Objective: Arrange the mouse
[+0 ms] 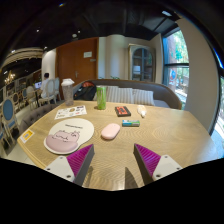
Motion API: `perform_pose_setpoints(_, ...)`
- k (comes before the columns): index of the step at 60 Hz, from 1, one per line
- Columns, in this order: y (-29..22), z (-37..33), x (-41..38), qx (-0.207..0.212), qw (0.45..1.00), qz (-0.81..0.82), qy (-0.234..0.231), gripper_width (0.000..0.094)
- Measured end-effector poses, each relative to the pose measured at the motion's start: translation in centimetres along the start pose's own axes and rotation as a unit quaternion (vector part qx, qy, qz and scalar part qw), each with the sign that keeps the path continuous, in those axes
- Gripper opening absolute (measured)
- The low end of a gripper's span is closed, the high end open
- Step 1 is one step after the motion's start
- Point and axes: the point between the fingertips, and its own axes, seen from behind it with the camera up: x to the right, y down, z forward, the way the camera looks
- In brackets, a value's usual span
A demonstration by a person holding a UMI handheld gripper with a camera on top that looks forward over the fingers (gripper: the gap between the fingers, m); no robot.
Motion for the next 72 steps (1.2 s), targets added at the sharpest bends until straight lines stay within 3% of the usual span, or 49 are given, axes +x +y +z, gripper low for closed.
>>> perform_pose_setpoints(11, 0.8, 4.9, -0.6, -0.025, 1.000, -0.011, 0.000, 0.0826)
perform_pose_setpoints(23, 1.3, 9.8, -2.9, -0.056, 0.998, 0.009, -0.032, 0.0825)
perform_pose_setpoints(37, 1.0, 14.2, -2.8, -0.080, 0.996, 0.035, -0.013, 0.0822)
perform_pose_setpoints(45, 0.1, 15.9, -2.5, -0.081, 0.995, 0.052, -0.008, 0.0742)
perform_pose_setpoints(62, -0.5, 18.3, -1.8, -0.113, 0.993, 0.026, 0.024, 0.0684)
perform_pose_setpoints(66, -0.6, 18.5, -1.8, -0.115, 0.992, 0.033, 0.026, 0.0639)
perform_pose_setpoints(69, -0.6, 18.6, -1.2, -0.112, 0.992, 0.040, 0.040, 0.0535)
perform_pose_setpoints(72, -0.7, 18.6, -1.1, -0.107, 0.992, 0.056, 0.047, 0.0516)
